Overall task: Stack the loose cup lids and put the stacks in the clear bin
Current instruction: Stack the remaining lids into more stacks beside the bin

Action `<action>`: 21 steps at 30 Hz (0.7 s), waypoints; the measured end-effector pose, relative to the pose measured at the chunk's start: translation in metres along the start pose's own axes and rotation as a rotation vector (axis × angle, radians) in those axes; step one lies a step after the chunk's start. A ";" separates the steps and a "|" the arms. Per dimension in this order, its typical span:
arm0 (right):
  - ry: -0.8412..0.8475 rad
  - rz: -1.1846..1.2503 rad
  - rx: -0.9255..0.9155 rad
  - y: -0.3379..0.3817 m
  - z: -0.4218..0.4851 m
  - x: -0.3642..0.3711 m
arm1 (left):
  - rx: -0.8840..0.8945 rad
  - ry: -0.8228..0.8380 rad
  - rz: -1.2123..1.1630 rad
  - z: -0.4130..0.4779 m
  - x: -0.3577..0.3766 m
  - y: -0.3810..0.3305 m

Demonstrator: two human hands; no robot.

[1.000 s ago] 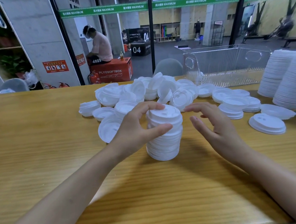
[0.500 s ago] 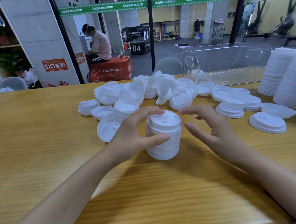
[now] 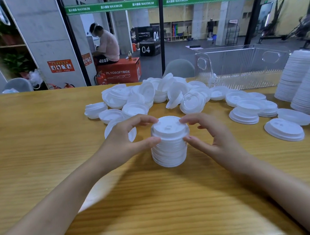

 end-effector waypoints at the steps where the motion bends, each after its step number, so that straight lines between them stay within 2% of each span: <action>1: -0.005 -0.011 -0.010 0.002 0.001 0.001 | 0.000 0.000 -0.004 -0.001 -0.001 0.001; 5: -0.011 -0.025 -0.027 0.006 0.003 0.002 | -0.013 0.003 -0.086 -0.003 0.001 0.008; 11: 0.088 0.136 0.116 0.002 0.002 0.010 | -0.016 0.021 -0.077 -0.001 0.017 0.010; 18: 0.072 0.164 0.125 0.000 0.002 0.012 | 0.022 -0.010 -0.134 -0.001 0.020 0.014; 21: 0.057 0.148 0.111 0.001 0.002 0.011 | 0.042 -0.003 -0.089 -0.001 0.020 0.013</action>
Point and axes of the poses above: each hand's wrist, its own z-axis towards the middle knuckle, its own x-axis out of the palm, y = z × x, the point moved 7 cm from there along z, towards the middle knuckle, and after that the axes turned 6 degrees about y, right-handed, at the moved point
